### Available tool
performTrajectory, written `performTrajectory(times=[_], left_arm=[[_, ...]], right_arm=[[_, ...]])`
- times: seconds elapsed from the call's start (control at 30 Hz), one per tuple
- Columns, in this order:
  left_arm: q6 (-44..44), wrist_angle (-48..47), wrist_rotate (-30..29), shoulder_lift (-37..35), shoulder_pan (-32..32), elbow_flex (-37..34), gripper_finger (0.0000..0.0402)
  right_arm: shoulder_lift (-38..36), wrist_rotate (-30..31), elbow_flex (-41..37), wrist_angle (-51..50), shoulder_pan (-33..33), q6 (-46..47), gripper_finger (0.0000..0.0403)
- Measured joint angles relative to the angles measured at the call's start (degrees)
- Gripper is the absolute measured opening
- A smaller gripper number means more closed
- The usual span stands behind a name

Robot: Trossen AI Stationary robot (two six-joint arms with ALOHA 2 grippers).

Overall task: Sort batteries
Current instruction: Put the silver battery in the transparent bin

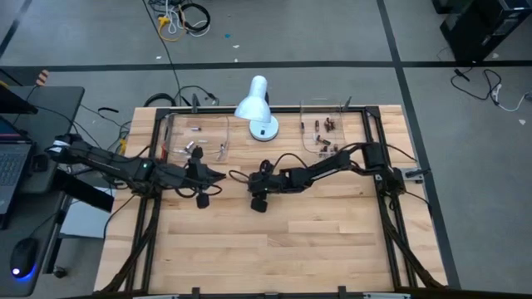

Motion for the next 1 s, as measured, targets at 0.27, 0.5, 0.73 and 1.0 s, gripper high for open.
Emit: performTrajectory(times=[0.27, 0.5, 0.73, 1.0], left_arm=[[-4.0, 0.5, -0.1, 0.5, -3.4, 0.0, 0.0019], [-9.2, 2.0, -0.4, 0.5, -5.7, 0.0, 0.0019], [-10.0, 1.9, -0.6, 2.2, -8.4, 0.0, 0.0019], [-11.3, -0.9, 2.5, 6.9, -11.2, 0.0, 0.0033]], right_arm=[[0.2, 0.5, 0.0, 0.4, 0.4, 2.5, 0.0114], [0.2, -0.1, 0.1, -0.6, 0.6, 2.1, 0.002], [-1.6, -1.7, -0.2, 3.9, 3.7, -0.8, 0.0007], [-10.3, 8.0, -0.1, 10.6, 11.2, -13.0, 0.0004]])
